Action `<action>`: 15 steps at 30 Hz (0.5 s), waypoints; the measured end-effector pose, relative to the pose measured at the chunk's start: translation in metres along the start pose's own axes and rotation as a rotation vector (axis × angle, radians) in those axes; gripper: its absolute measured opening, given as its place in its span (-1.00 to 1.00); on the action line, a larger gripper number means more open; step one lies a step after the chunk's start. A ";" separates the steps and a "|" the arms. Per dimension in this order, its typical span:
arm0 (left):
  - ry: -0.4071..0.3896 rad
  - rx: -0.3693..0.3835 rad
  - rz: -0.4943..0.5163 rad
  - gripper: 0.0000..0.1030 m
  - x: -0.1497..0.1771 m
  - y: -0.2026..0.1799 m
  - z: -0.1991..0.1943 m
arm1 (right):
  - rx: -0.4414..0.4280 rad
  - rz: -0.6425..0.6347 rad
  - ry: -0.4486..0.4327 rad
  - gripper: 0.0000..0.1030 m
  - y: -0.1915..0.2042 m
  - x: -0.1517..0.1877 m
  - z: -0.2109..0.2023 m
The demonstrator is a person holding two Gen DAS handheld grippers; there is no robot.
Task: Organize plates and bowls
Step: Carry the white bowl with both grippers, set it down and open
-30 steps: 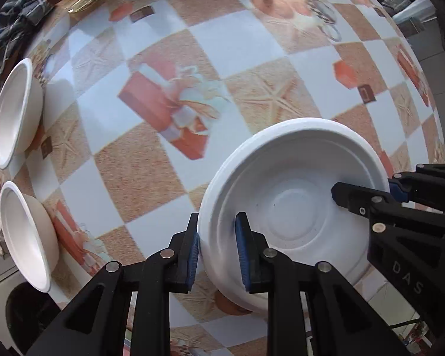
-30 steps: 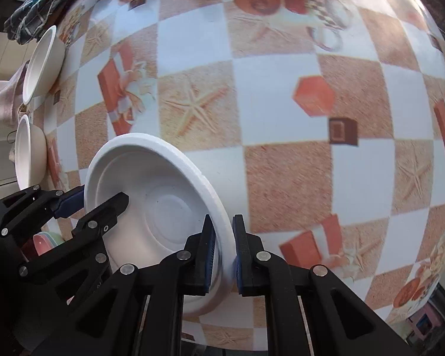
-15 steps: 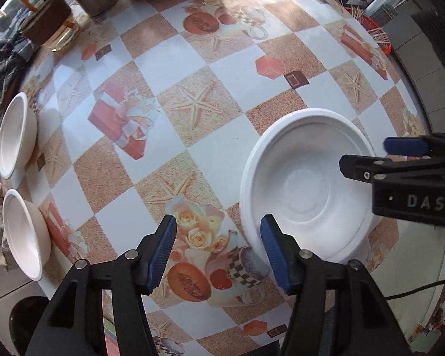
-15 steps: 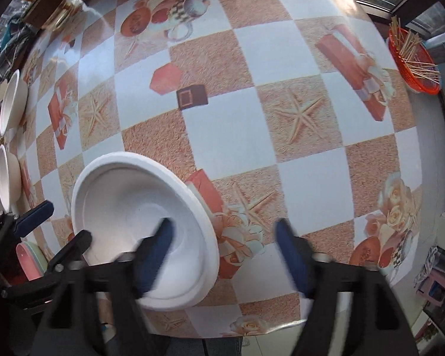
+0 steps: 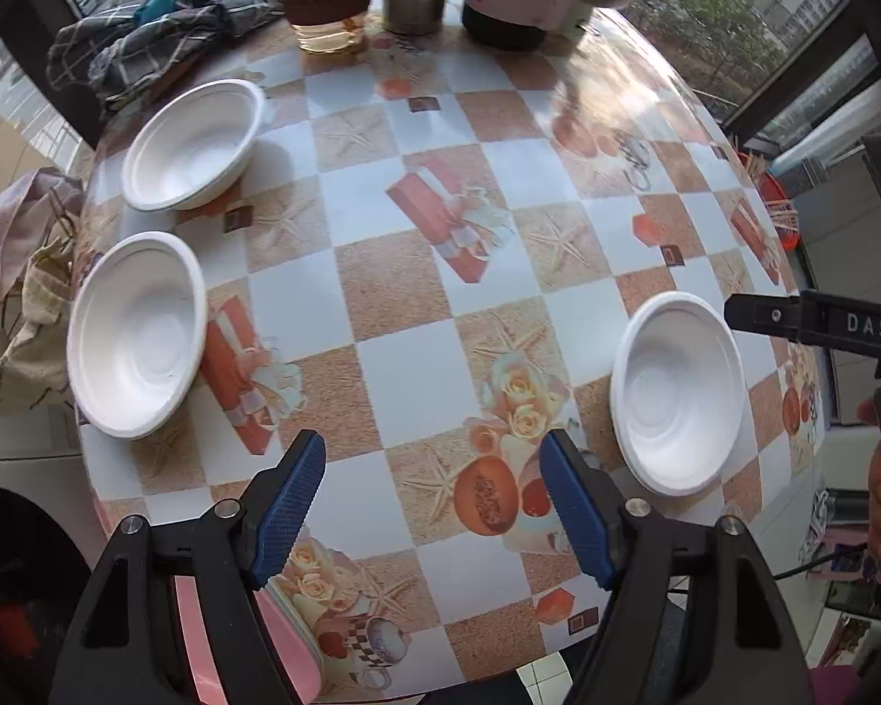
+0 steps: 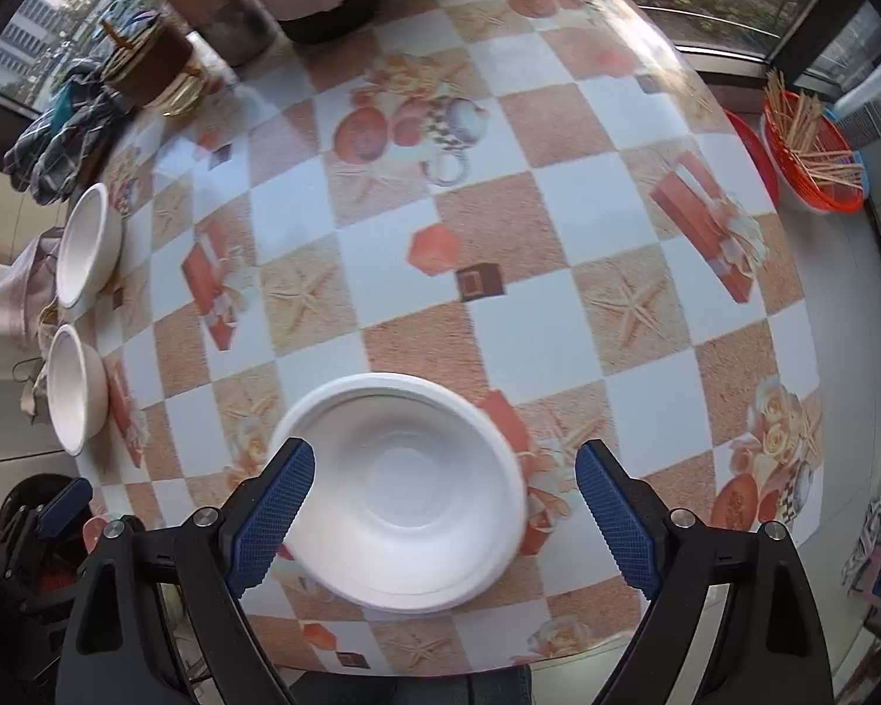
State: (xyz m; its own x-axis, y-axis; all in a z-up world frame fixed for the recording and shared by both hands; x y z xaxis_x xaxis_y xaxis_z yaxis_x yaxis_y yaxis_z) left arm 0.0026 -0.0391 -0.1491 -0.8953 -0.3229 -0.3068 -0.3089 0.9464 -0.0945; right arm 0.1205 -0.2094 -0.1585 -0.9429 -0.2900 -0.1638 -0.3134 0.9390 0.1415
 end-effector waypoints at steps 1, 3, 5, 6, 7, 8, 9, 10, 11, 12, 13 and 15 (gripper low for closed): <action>-0.012 -0.007 -0.021 0.53 -0.001 0.010 -0.005 | -0.010 -0.017 -0.001 0.78 0.002 -0.004 0.000; -0.036 -0.027 -0.065 0.53 -0.007 0.029 -0.012 | -0.030 -0.059 0.001 0.78 0.026 -0.006 -0.001; -0.058 -0.050 -0.116 0.53 -0.013 0.052 -0.018 | -0.046 -0.106 0.004 0.78 0.052 -0.007 0.000; -0.068 -0.062 -0.144 0.53 -0.015 0.065 -0.022 | -0.052 -0.130 0.009 0.78 0.063 -0.007 0.002; -0.077 -0.078 -0.171 0.53 -0.018 0.078 -0.025 | -0.060 -0.152 0.012 0.78 0.076 -0.007 0.004; -0.085 -0.096 -0.199 0.53 -0.020 0.093 -0.027 | -0.068 -0.174 0.015 0.78 0.090 -0.008 0.006; -0.090 -0.113 -0.224 0.53 -0.022 0.108 -0.028 | -0.074 -0.198 0.020 0.78 0.104 -0.008 0.009; -0.092 -0.135 -0.250 0.53 -0.023 0.122 -0.029 | -0.077 -0.213 0.023 0.78 0.114 -0.008 0.011; -0.094 -0.156 -0.276 0.53 -0.022 0.136 -0.029 | -0.081 -0.235 0.026 0.78 0.127 -0.010 0.015; -0.096 -0.174 -0.304 0.53 -0.022 0.151 -0.029 | -0.087 -0.255 0.029 0.78 0.140 -0.011 0.018; -0.097 -0.191 -0.329 0.53 -0.021 0.165 -0.029 | -0.090 -0.276 0.032 0.78 0.154 -0.013 0.021; -0.093 -0.225 -0.375 0.53 -0.019 0.191 -0.027 | -0.091 -0.313 0.042 0.78 0.180 -0.017 0.030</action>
Point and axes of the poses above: each gripper's, at about its wrist camera, not at the fingertips, and z roughly the way its jaws point, y to its left, x to its underside, the point moved 10 cm from there along z, roughly the way its jaws point, and after that the axes turned 3 degrees about -y, right-handed, at the moved point
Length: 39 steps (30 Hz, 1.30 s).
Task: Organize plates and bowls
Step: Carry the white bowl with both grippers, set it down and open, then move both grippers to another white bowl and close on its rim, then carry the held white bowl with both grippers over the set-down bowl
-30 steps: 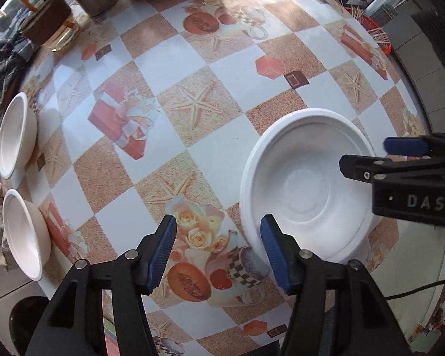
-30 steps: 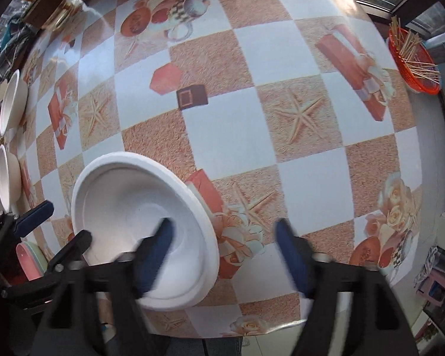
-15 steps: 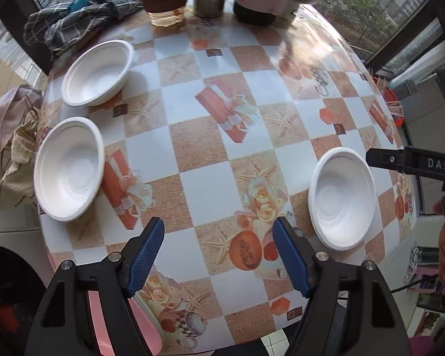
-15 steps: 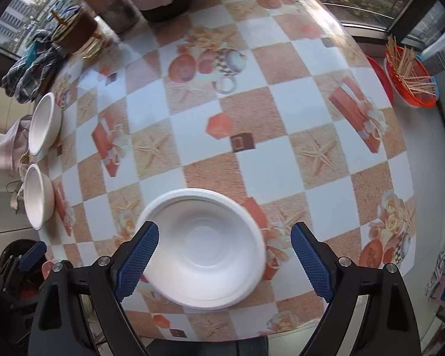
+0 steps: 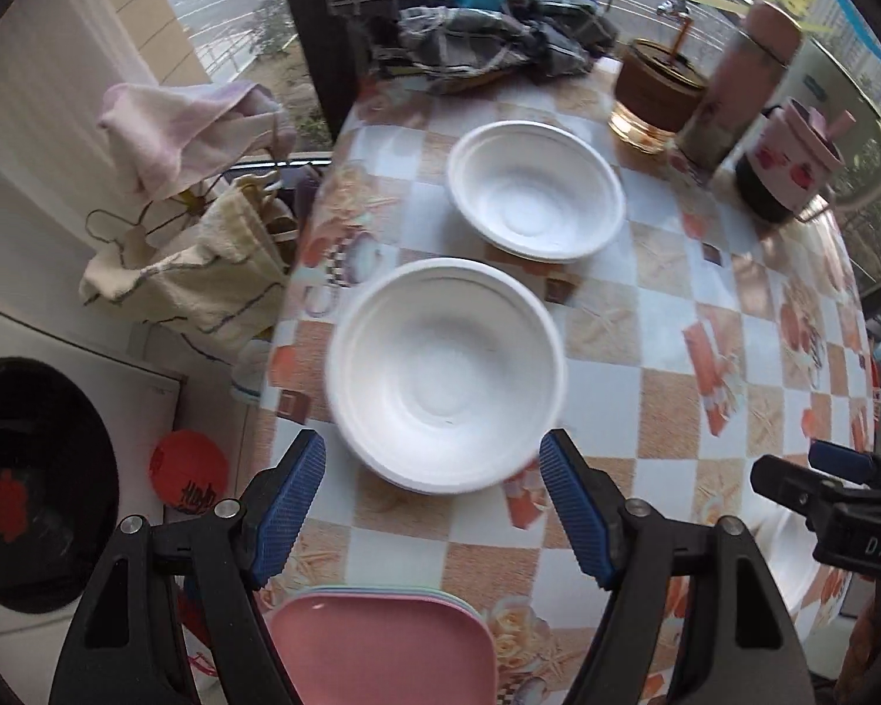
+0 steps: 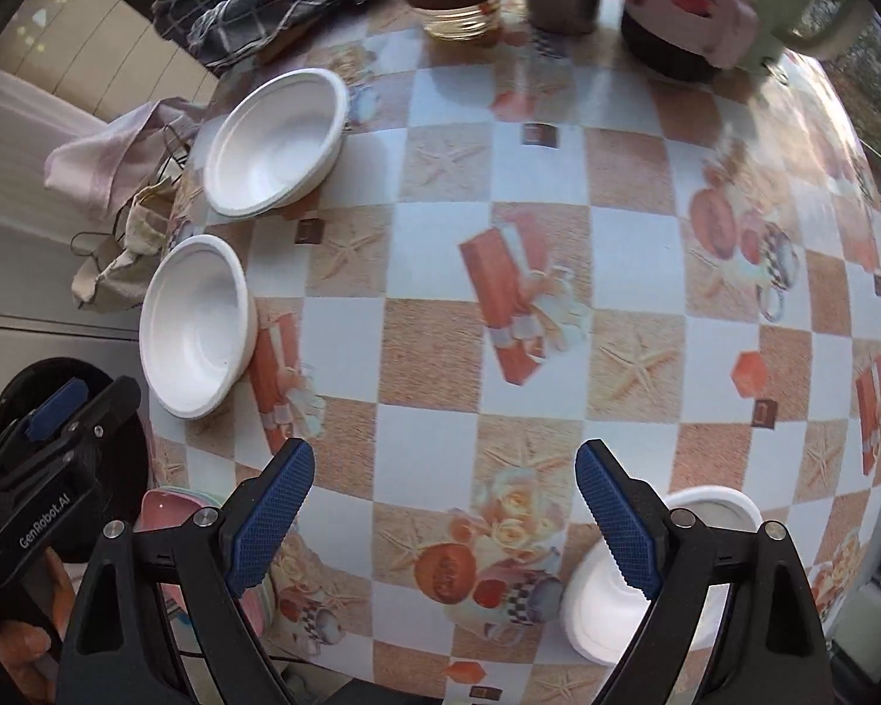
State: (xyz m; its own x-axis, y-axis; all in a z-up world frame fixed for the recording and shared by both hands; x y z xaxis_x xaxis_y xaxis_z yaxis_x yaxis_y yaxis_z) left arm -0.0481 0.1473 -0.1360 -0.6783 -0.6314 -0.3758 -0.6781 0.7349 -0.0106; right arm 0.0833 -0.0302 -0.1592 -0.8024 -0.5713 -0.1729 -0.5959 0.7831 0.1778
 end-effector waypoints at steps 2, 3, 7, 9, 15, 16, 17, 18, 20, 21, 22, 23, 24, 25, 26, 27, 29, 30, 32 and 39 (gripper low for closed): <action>0.006 -0.036 -0.040 0.53 -0.004 0.022 0.008 | -0.002 -0.033 0.010 0.78 0.021 -0.012 0.011; 0.009 -0.045 -0.058 0.53 -0.006 0.030 0.012 | -0.003 -0.048 0.015 0.78 0.031 -0.017 0.017; 0.033 -0.059 -0.111 0.53 -0.011 0.050 0.029 | -0.007 -0.092 0.040 0.78 0.064 -0.035 0.039; 0.044 -0.056 -0.114 0.53 -0.013 0.051 0.038 | -0.006 -0.109 0.053 0.78 0.078 -0.044 0.051; 0.089 -0.072 -0.088 0.53 -0.015 0.050 0.067 | 0.018 -0.151 0.080 0.78 0.107 -0.063 0.083; 0.099 -0.070 -0.088 0.53 -0.014 0.050 0.072 | 0.018 -0.155 0.084 0.78 0.110 -0.065 0.087; 0.107 -0.070 -0.086 0.53 -0.015 0.050 0.077 | 0.017 -0.160 0.088 0.78 0.114 -0.067 0.091; 0.114 -0.078 -0.082 0.53 -0.014 0.051 0.081 | 0.017 -0.167 0.091 0.78 0.117 -0.068 0.094; 0.132 -0.086 -0.072 0.53 -0.014 0.053 0.089 | 0.027 -0.177 0.097 0.78 0.119 -0.069 0.101; 0.142 -0.085 -0.070 0.53 -0.013 0.054 0.092 | 0.023 -0.179 0.104 0.78 0.121 -0.069 0.104; 0.151 -0.083 -0.069 0.53 -0.012 0.055 0.096 | 0.018 -0.179 0.109 0.77 0.122 -0.070 0.107; 0.161 -0.078 -0.068 0.52 -0.011 0.055 0.099 | 0.014 -0.179 0.112 0.66 0.123 -0.069 0.109; 0.171 -0.069 -0.065 0.52 -0.011 0.054 0.102 | 0.008 -0.180 0.116 0.44 0.124 -0.069 0.111; 0.181 -0.062 -0.055 0.52 -0.010 0.052 0.105 | 0.004 -0.178 0.123 0.30 0.124 -0.067 0.113; 0.191 -0.056 -0.043 0.50 -0.009 0.049 0.108 | 0.001 -0.176 0.135 0.06 0.125 -0.065 0.115; 0.198 -0.052 -0.032 0.33 -0.008 0.047 0.110 | -0.008 -0.174 0.148 -0.16 0.127 -0.063 0.118; 0.219 -0.028 -0.016 -0.07 -0.004 0.039 0.114 | -0.046 -0.164 0.172 -0.29 0.132 -0.057 0.121; 0.218 -0.022 -0.012 -0.21 -0.003 0.036 0.114 | -0.054 -0.164 0.166 -0.46 0.133 -0.057 0.120; 0.208 0.014 -0.007 -0.44 -0.003 0.027 0.112 | -0.104 -0.145 0.187 -0.71 0.137 -0.054 0.121; 0.250 0.034 0.063 -0.44 0.020 -0.009 0.106 | -0.064 -0.143 0.201 -0.71 0.109 -0.037 0.117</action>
Point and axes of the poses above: each gripper's, at about its wrist camera, not at the fingertips, and z roughly the way its jaws point, y to its left, x to its underside, the point moved 10 cm from there along z, roughly the way its jaws point, and after that the axes turned 3 degrees about -y, right-handed, at the moved point
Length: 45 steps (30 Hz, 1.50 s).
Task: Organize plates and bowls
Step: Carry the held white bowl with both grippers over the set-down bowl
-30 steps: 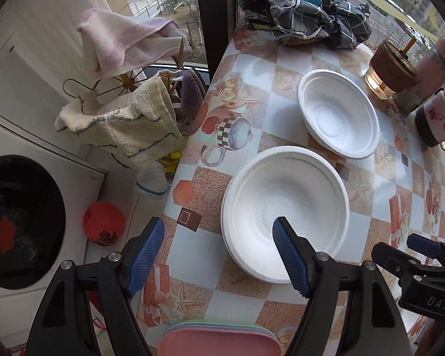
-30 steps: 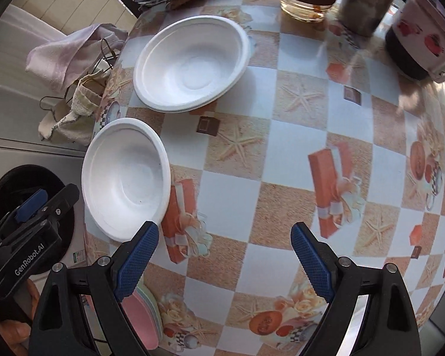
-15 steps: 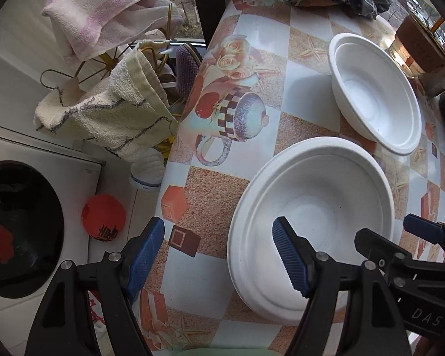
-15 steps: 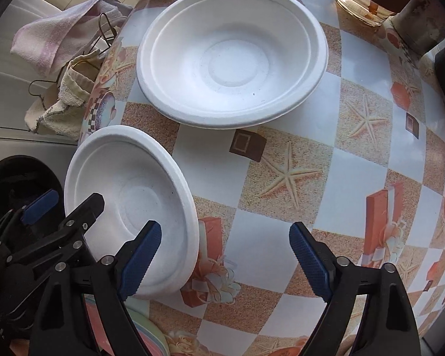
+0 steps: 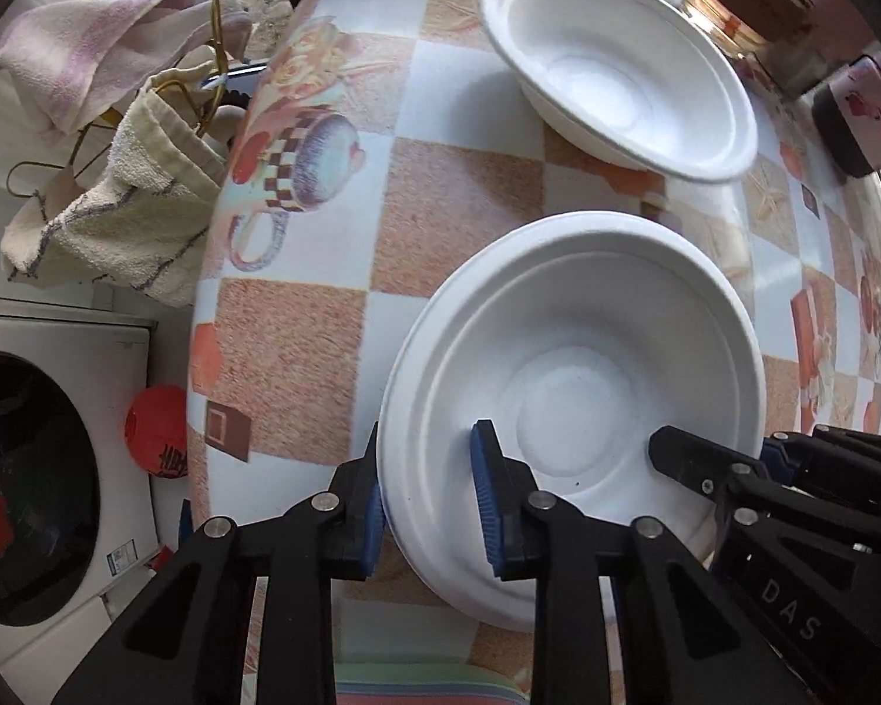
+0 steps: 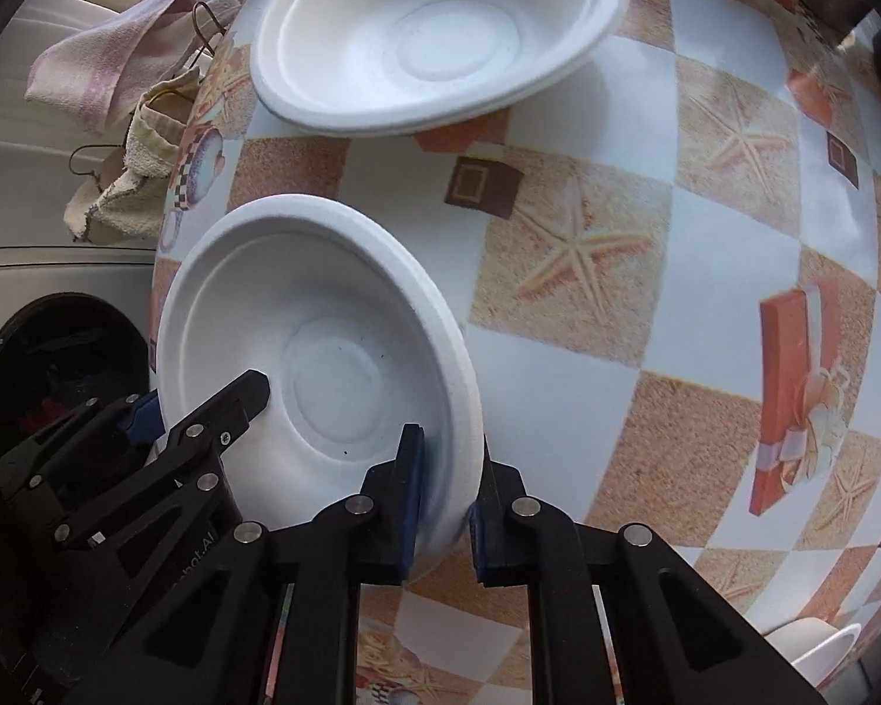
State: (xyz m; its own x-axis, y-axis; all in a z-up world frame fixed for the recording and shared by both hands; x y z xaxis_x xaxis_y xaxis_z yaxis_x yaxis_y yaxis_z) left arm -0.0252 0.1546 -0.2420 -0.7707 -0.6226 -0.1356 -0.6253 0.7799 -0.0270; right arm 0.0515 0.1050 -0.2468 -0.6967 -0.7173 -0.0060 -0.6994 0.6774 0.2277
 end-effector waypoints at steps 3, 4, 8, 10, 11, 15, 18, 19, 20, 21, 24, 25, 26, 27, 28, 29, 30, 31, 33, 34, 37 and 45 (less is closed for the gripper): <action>0.009 -0.007 0.050 -0.44 0.018 -0.023 -0.001 | 0.020 0.015 0.010 -0.69 -0.016 0.020 -0.001; 0.015 -0.005 0.069 -0.44 0.025 -0.031 0.000 | 0.027 0.022 0.012 -0.69 -0.023 0.027 -0.001; 0.033 -0.001 0.135 -0.42 0.056 -0.060 0.000 | 0.041 0.063 0.025 -0.68 -0.040 0.056 0.000; 0.048 0.010 0.152 -0.41 0.072 -0.071 0.000 | 0.041 0.075 0.035 -0.68 -0.045 0.073 0.001; 0.055 0.013 0.161 -0.40 0.079 -0.076 0.000 | 0.042 0.079 0.039 -0.68 -0.047 0.082 0.002; 0.071 0.019 0.201 -0.38 0.107 -0.091 0.000 | 0.041 0.101 0.049 -0.68 -0.052 0.113 0.003; 0.084 0.018 0.245 -0.36 0.128 -0.101 0.001 | 0.024 0.140 0.063 -0.68 -0.057 0.131 0.007; 0.078 0.013 0.264 -0.36 0.133 -0.104 0.000 | 0.021 0.150 0.064 -0.68 -0.058 0.136 0.008; 0.078 0.010 0.281 -0.36 0.139 -0.107 -0.001 | 0.021 0.157 0.067 -0.68 -0.060 0.141 0.009; 0.080 0.010 0.294 -0.36 0.144 -0.110 -0.001 | 0.021 0.164 0.068 -0.68 -0.061 0.145 0.009; 0.085 0.013 0.322 -0.36 0.154 -0.116 -0.002 | 0.012 0.184 0.068 -0.67 -0.069 0.162 0.006; 0.090 0.014 0.331 -0.36 0.156 -0.118 -0.002 | 0.011 0.188 0.070 -0.67 -0.069 0.165 0.005; 0.095 0.014 0.338 -0.34 0.157 -0.120 -0.002 | 0.011 0.190 0.071 -0.67 -0.071 0.172 0.004; 0.100 0.012 0.347 -0.33 0.160 -0.120 -0.002 | 0.010 0.188 0.072 -0.67 -0.073 0.180 0.001; 0.104 0.012 0.355 -0.33 0.162 -0.120 -0.003 | 0.009 0.184 0.075 -0.67 -0.071 0.184 0.000; 0.106 0.011 0.361 -0.33 0.162 -0.120 -0.004 | 0.006 0.181 0.077 -0.67 -0.069 0.188 0.000; 0.106 0.011 0.365 -0.33 0.165 -0.120 -0.006 | 0.001 0.181 0.078 -0.67 -0.068 0.190 -0.001; 0.104 0.009 0.369 -0.33 0.170 -0.119 -0.007 | -0.003 0.180 0.077 -0.67 -0.067 0.193 -0.003; 0.100 0.006 0.379 -0.33 0.170 -0.120 -0.012 | -0.009 0.176 0.074 -0.67 -0.062 0.197 -0.006; 0.097 0.004 0.381 -0.33 0.172 -0.119 -0.014 | -0.013 0.176 0.071 -0.67 -0.063 0.199 -0.008; 0.087 -0.001 0.391 -0.33 0.174 -0.123 -0.020 | -0.021 0.178 0.063 -0.67 -0.061 0.196 -0.012; 0.041 -0.014 0.417 -0.33 0.178 -0.132 -0.044 | -0.028 0.185 0.008 -0.67 -0.063 0.209 -0.044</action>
Point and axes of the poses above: each gripper's, at about its wrist camera, not at the fingertips, and z roughly the way its jaws point, y to its left, x to its underside, the point moved 10 cm from there along z, roughly the way its jaws point, and after that the axes turned 3 degrees about -y, right-handed, at the moved point
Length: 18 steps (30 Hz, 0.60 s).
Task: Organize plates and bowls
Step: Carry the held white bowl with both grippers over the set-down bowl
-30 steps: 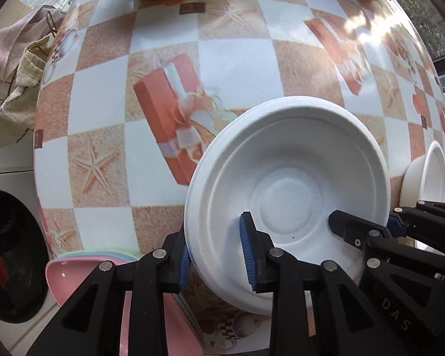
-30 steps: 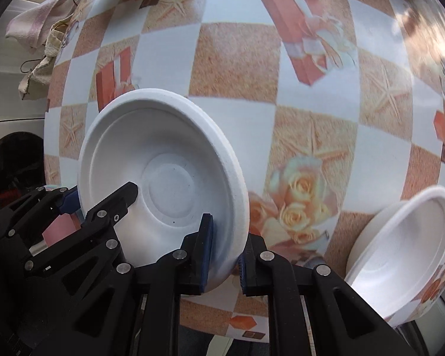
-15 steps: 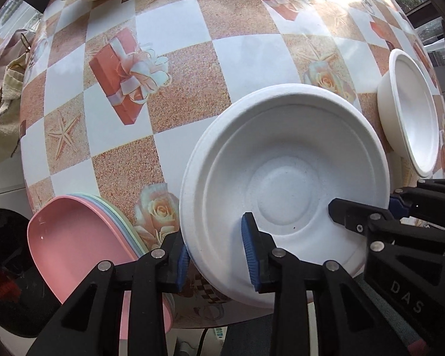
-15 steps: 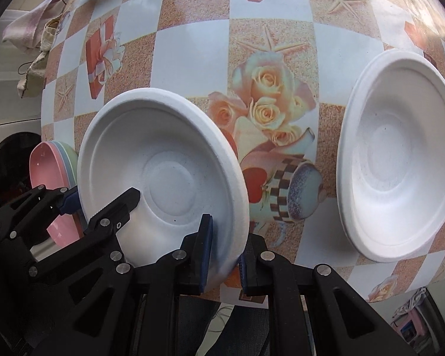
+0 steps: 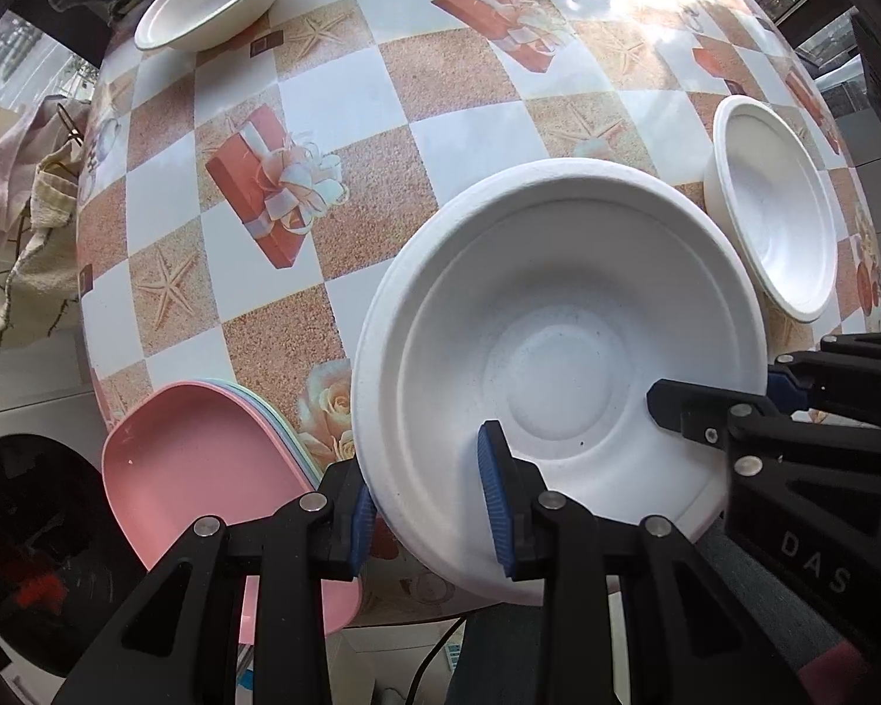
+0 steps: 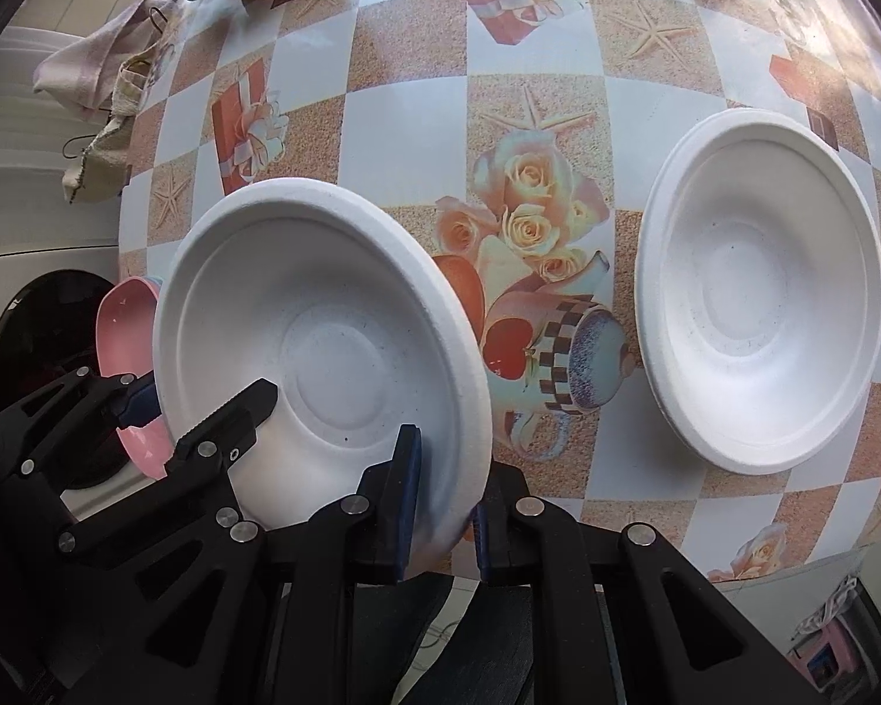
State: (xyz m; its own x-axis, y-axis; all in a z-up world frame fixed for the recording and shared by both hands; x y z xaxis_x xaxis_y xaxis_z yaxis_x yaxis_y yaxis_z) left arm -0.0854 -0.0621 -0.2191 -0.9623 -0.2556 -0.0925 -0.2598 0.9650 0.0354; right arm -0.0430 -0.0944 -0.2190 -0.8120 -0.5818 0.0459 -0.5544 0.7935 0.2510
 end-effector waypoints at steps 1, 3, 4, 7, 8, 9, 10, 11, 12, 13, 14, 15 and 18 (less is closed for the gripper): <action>-0.007 -0.003 0.006 -0.33 -0.001 -0.003 -0.003 | -0.002 0.003 -0.009 -0.67 0.000 0.000 -0.004; -0.020 -0.007 0.017 -0.33 -0.006 -0.008 -0.014 | -0.007 0.012 -0.025 -0.67 -0.004 -0.001 -0.008; -0.028 -0.010 0.023 -0.33 -0.008 -0.010 -0.018 | -0.009 0.017 -0.034 -0.67 -0.005 -0.001 -0.011; -0.046 -0.017 0.046 -0.33 -0.013 -0.017 -0.026 | -0.015 0.035 -0.058 -0.67 -0.010 -0.002 -0.019; -0.051 -0.019 0.056 -0.33 -0.014 -0.020 -0.029 | -0.017 0.041 -0.065 -0.67 -0.013 -0.001 -0.019; -0.055 -0.021 0.064 -0.33 -0.015 -0.022 -0.029 | -0.019 0.048 -0.072 -0.67 -0.016 0.000 -0.022; -0.059 -0.021 0.073 -0.33 -0.019 -0.020 -0.033 | -0.021 0.060 -0.079 -0.67 -0.020 0.000 -0.024; -0.064 -0.022 0.084 -0.33 -0.022 -0.024 -0.035 | -0.023 0.071 -0.086 -0.67 -0.023 0.001 -0.026; -0.069 -0.022 0.094 -0.33 -0.026 -0.026 -0.045 | -0.025 0.082 -0.094 -0.67 -0.027 0.001 -0.030; -0.075 -0.021 0.106 -0.33 -0.029 -0.031 -0.048 | -0.027 0.094 -0.102 -0.67 -0.032 0.001 -0.033; -0.081 -0.020 0.118 -0.33 -0.031 -0.035 -0.051 | -0.028 0.107 -0.110 -0.67 -0.036 0.001 -0.037; -0.087 -0.018 0.128 -0.33 -0.031 -0.037 -0.050 | -0.030 0.120 -0.119 -0.67 -0.042 0.002 -0.042; -0.103 -0.002 0.159 -0.33 -0.042 -0.049 -0.056 | -0.034 0.165 -0.145 -0.67 -0.060 0.005 -0.055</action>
State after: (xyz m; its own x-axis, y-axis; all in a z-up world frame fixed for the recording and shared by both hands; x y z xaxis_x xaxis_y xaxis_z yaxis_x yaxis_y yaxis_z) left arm -0.0370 -0.1018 -0.1615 -0.9780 -0.0925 -0.1872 -0.1054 0.9926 0.0601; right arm -0.0041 -0.1549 -0.1809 -0.9105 -0.4105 -0.0497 -0.4069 0.8681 0.2842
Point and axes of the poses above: each gripper's, at about its wrist camera, not at the fingertips, and z roughly the way its jaws point, y to its left, x to its underside, the point moved 10 cm from there along z, roughly the way its jaws point, and after that the axes turned 3 degrees about -y, right-handed, at the moved point
